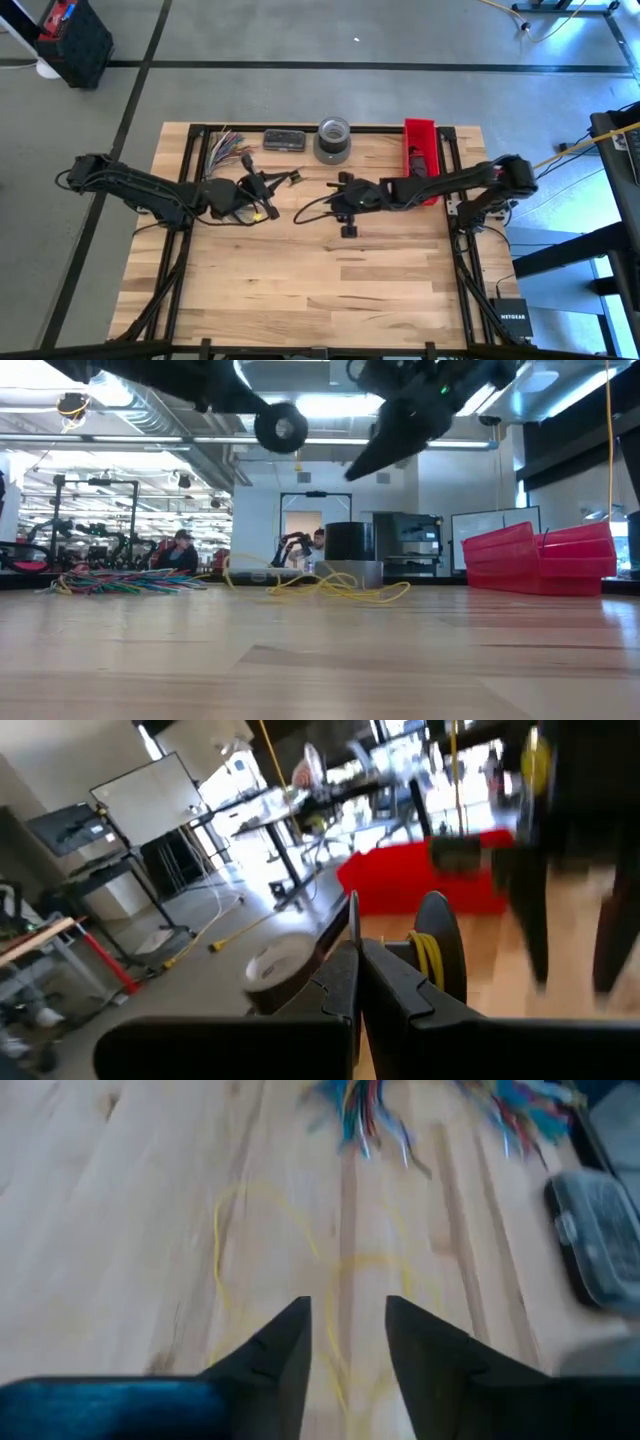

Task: Coil cords
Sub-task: Uncoil the yellow wire from the black spool

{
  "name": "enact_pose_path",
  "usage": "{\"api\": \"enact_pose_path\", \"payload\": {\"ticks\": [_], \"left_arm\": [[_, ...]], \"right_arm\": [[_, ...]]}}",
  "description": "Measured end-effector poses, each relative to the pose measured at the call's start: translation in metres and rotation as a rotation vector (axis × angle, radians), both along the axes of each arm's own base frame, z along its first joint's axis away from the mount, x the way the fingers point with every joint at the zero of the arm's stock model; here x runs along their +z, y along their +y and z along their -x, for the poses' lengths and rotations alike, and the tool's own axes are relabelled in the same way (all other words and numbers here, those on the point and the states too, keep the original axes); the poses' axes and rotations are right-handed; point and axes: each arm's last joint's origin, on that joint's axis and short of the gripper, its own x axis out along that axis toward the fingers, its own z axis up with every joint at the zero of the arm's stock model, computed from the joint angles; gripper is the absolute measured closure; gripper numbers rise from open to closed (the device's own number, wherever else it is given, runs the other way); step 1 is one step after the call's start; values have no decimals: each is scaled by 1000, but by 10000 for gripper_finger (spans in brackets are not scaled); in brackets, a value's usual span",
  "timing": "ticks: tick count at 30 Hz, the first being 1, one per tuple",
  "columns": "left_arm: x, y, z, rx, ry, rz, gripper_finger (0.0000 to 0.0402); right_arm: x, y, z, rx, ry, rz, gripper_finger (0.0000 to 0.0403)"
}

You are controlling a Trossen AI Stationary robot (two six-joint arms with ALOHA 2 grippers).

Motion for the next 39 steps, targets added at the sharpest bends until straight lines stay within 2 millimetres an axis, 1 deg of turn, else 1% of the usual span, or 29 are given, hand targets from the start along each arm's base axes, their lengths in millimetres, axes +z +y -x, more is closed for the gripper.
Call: {"api": "enact_pose_path", "payload": {"ticks": [2, 4, 7, 9, 12, 17, 19, 22, 25, 28, 32, 35, 39], "left_arm": [[-3, 0, 0, -1, 48, -28, 402], [-6, 0, 0, -2, 97, -58, 402], [-17, 0, -1, -8, 210, -96, 402], [-26, 0, -2, -10, 300, -117, 401], [-41, 0, -6, 20, 410, -140, 402], [-71, 0, -19, 69, 593, -240, 401], [-85, -1, -23, 63, 678, -283, 402], [-103, -1, -28, 56, 762, -309, 402], [-118, -2, -32, 50, 820, -320, 402], [-128, -2, -33, 46, 858, -326, 402], [-134, -2, -35, 45, 874, -327, 399], [-134, -2, -35, 51, 850, -290, 379], [-131, -7, -37, 58, 801, -242, 336]], "right_arm": [[12, 0, 8, -2, 60, -1, 260], [20, 0, 17, -1, 91, -14, 251], [24, 0, 26, -2, 99, -40, 248], [17, 0, 30, -10, 120, -49, 247], [1, 0, 37, -22, 170, -58, 247], [-27, -1, 47, -42, 197, -78, 247], [-34, -1, 50, -42, 189, -78, 246], [-38, -1, 52, -42, 193, -77, 246], [-37, -1, 51, -41, 179, -78, 246], [-36, -1, 49, -40, 161, -78, 246], [-35, -1, 48, -40, 145, -79, 246], [-34, -1, 48, -39, 136, -79, 246], [-34, -1, 48, -39, 138, -79, 246]]}}
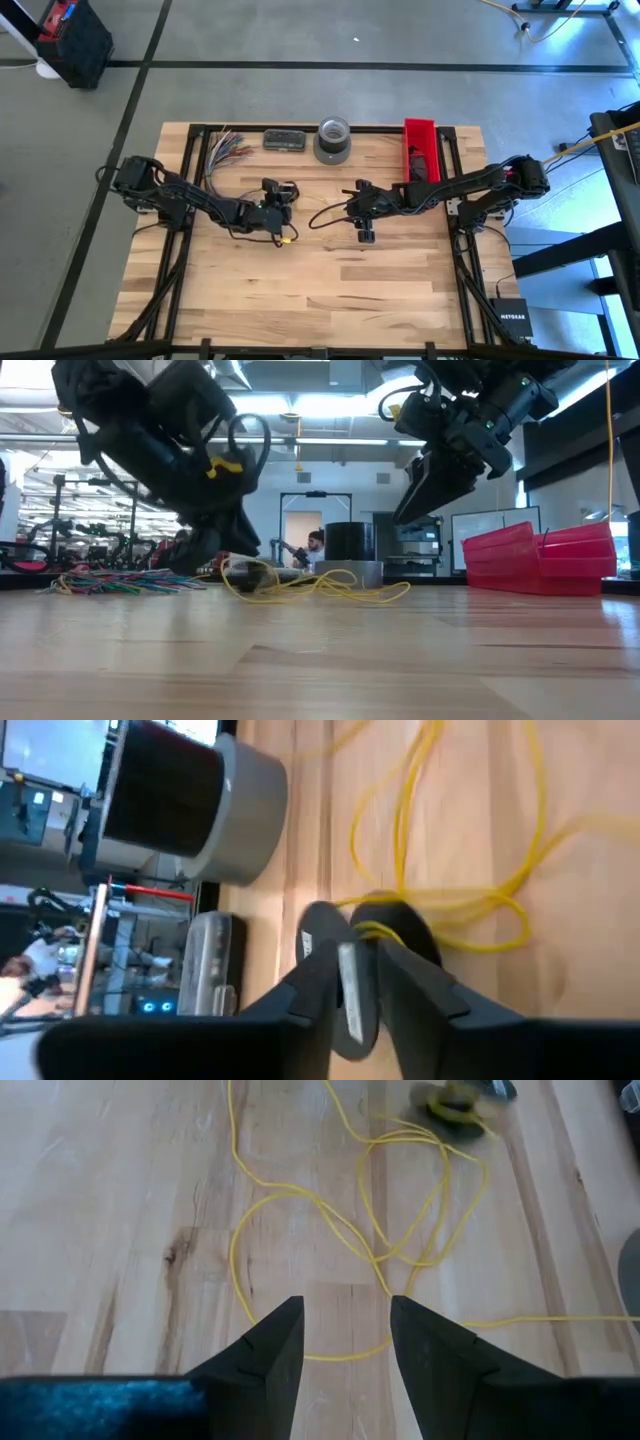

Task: Coil cords
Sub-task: Uncoil the yellow wire from the black spool, then return to Home Position

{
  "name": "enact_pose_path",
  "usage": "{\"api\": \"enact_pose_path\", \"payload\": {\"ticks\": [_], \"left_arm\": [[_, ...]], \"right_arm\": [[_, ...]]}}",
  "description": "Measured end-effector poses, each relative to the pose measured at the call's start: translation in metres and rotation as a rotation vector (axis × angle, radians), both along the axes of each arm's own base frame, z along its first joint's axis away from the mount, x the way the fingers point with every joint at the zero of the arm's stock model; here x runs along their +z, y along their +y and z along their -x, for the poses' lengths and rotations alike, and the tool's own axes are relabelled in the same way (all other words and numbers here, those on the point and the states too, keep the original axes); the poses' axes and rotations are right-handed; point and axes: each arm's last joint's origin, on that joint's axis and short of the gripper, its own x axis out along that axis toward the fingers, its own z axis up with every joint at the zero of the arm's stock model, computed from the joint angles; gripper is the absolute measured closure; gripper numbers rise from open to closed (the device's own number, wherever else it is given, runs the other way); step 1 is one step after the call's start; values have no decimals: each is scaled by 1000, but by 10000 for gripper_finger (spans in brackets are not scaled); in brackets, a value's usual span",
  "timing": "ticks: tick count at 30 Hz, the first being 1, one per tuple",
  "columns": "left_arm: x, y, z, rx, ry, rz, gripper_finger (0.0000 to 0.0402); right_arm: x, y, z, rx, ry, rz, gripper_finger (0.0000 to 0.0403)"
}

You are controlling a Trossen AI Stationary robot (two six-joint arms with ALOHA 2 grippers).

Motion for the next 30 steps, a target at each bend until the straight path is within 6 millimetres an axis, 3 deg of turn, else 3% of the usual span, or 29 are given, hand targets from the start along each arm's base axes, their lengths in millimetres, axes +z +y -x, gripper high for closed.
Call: {"api": "enact_pose_path", "payload": {"ticks": [6, 13, 19, 23, 30], "left_arm": [[15, -19, -5, -3, -46, 69, 287], [50, -44, 0, 15, -103, 203, 279], [93, -65, 23, -112, -231, 353, 294], [112, -63, 47, -200, -363, 433, 308], [104, -32, 87, -396, -559, 634, 334]], "right_arm": [[0, 0, 0, 0, 1, 0, 246], [3, 0, 2, 10, -5, -10, 246], [37, 1, 19, 37, -118, -27, 246], [59, 0, 41, 49, -270, -11, 246], [59, -5, 89, -43, -537, 46, 246]]}}
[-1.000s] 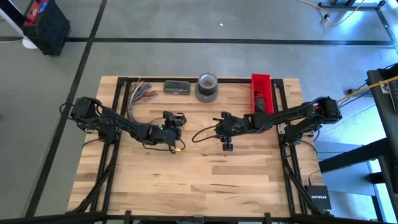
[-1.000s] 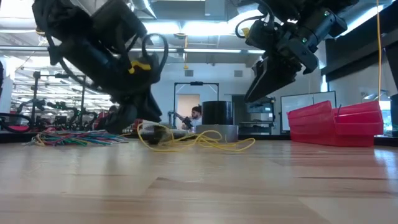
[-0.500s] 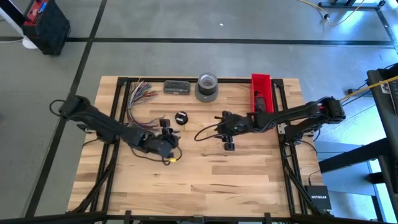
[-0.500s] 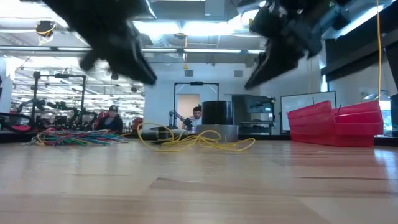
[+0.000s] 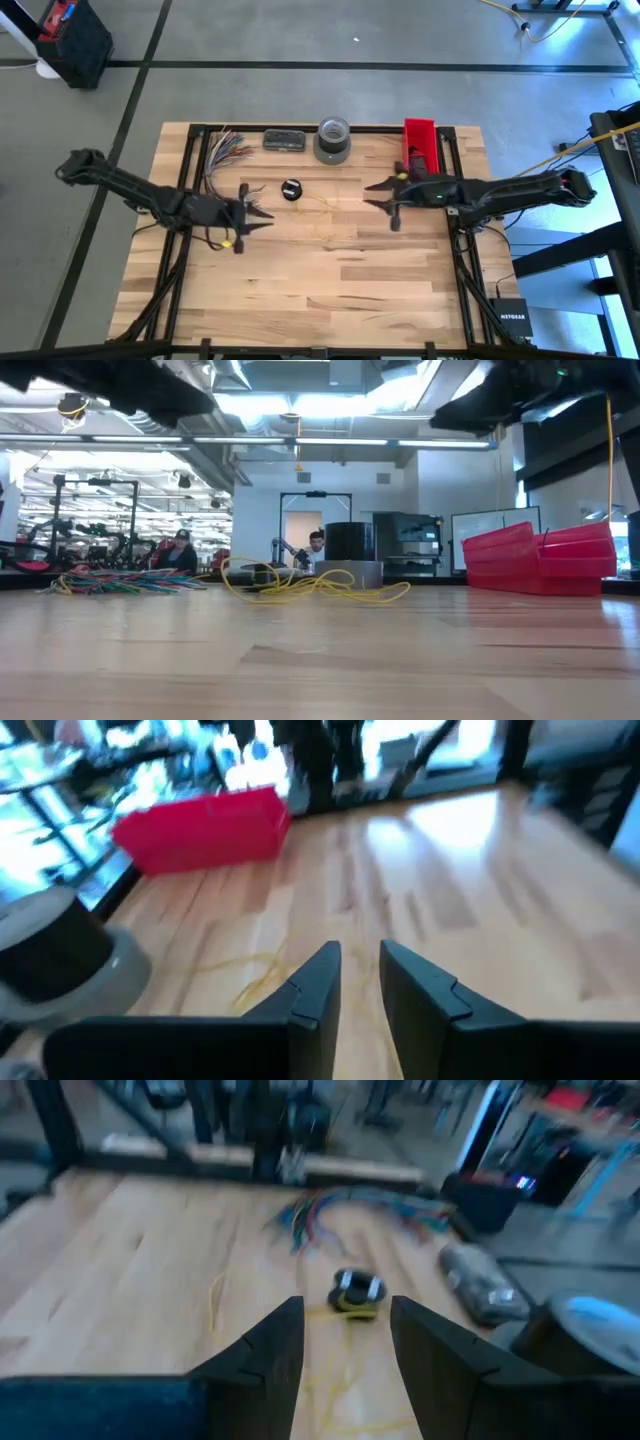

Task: Coil cords
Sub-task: Return to Home Position

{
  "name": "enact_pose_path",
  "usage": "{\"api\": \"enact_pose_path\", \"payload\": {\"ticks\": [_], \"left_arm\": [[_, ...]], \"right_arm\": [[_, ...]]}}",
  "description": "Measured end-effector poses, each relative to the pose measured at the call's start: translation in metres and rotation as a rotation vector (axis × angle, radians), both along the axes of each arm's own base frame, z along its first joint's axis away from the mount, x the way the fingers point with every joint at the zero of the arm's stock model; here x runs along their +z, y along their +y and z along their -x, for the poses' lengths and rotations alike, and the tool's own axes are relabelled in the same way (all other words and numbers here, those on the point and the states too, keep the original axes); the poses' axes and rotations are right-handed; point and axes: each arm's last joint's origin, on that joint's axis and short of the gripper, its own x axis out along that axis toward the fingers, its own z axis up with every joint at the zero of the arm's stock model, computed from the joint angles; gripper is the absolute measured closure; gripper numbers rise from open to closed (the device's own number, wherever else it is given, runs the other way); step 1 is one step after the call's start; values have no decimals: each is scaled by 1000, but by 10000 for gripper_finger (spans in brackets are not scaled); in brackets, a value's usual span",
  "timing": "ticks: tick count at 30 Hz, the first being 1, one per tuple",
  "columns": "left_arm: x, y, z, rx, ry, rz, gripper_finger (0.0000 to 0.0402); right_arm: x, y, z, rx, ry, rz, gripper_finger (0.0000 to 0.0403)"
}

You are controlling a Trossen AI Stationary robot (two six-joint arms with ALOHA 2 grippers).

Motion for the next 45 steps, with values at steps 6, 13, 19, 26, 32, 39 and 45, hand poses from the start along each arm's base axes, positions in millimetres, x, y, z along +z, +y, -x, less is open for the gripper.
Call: {"api": "enact_pose_path", "payload": {"ticks": [6, 13, 19, 26, 32, 39, 45], "left_arm": [[-9, 22, 24, 2, -169, 61, 356], [-18, 28, 39, 52, -153, 118, 363], [-20, 29, 46, -13, -117, 64, 356], [-7, 34, 63, -37, -227, 73, 355], [-14, 36, 70, -30, -255, 102, 355], [-47, 37, 74, -29, -317, 136, 354], [-61, 38, 79, -28, -346, 161, 354]], "right_arm": [[-15, -4, 36, -100, -225, -34, 246], [-32, -5, 60, -129, -303, -108, 246], [-42, -6, 69, -138, -324, -106, 246], [-46, -9, 80, -229, -386, -101, 246], [-50, -8, 84, -210, -408, -110, 246], [-59, -8, 84, -199, -400, -113, 246], [-68, -7, 84, -158, -410, -131, 246]]}}
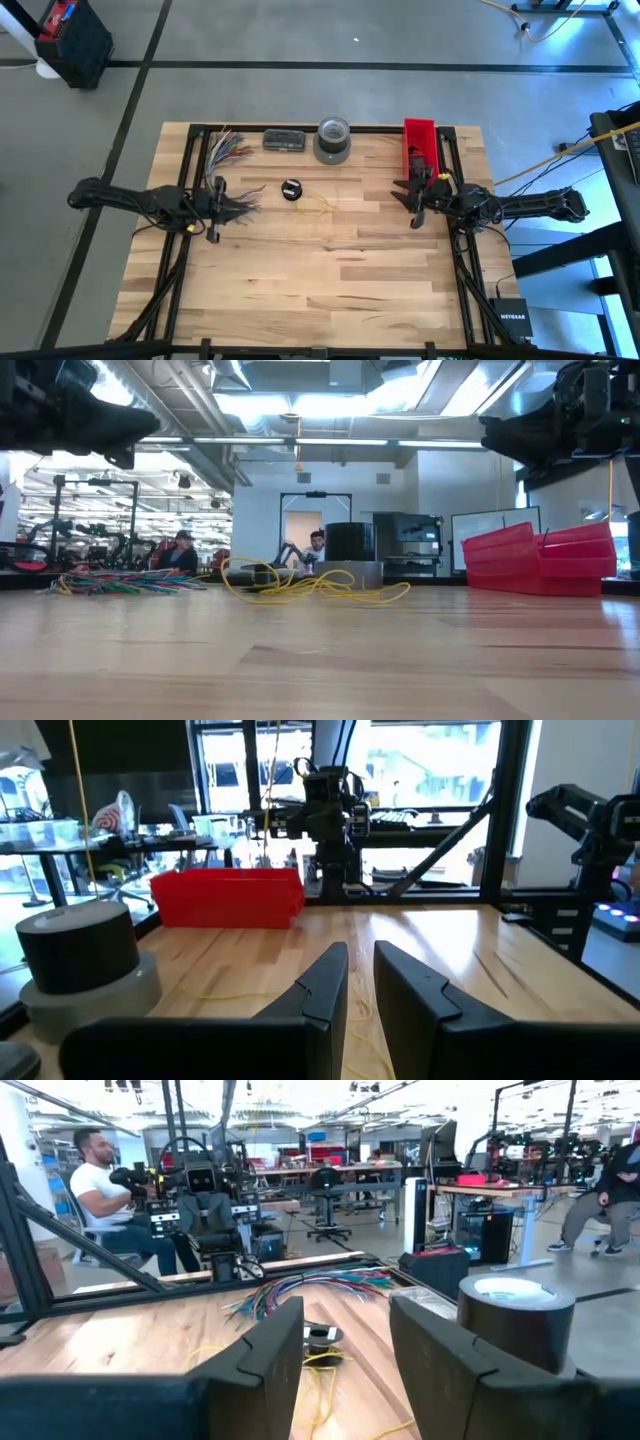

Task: Coil cords
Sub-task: Return to Home Position

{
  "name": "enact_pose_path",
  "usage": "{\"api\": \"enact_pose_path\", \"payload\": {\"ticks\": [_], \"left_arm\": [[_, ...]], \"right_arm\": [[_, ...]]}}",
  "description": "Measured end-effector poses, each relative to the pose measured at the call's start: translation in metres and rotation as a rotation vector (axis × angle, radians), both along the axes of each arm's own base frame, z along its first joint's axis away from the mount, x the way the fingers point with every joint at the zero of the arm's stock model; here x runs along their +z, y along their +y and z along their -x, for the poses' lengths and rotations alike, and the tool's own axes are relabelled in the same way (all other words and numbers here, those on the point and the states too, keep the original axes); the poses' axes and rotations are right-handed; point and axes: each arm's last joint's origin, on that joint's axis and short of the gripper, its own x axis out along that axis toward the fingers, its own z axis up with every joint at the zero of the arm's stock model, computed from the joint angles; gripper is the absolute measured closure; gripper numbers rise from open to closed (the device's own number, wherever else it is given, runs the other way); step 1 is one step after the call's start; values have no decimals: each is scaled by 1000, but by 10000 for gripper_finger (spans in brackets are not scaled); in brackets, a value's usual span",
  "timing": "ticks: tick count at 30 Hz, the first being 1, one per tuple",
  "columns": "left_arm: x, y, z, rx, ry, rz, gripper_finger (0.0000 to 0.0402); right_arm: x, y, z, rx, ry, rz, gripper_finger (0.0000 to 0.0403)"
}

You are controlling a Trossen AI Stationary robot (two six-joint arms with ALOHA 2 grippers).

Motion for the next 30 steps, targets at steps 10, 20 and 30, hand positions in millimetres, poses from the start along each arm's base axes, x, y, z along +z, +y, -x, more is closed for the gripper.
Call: {"api": "enact_pose_path", "payload": {"ticks": [10, 20, 30], "left_arm": [[-3, 1, 8, -1, 25, -1, 354], [-1, 2, 10, 1, 80, -9, 354], [0, 2, 10, 1, 70, -6, 354]], "right_arm": [[-3, 0, 0, -7, 31, 19, 246], [-2, -1, 8, -13, 20, 25, 246], [-2, -1, 19, -12, -12, 23, 246]]}}
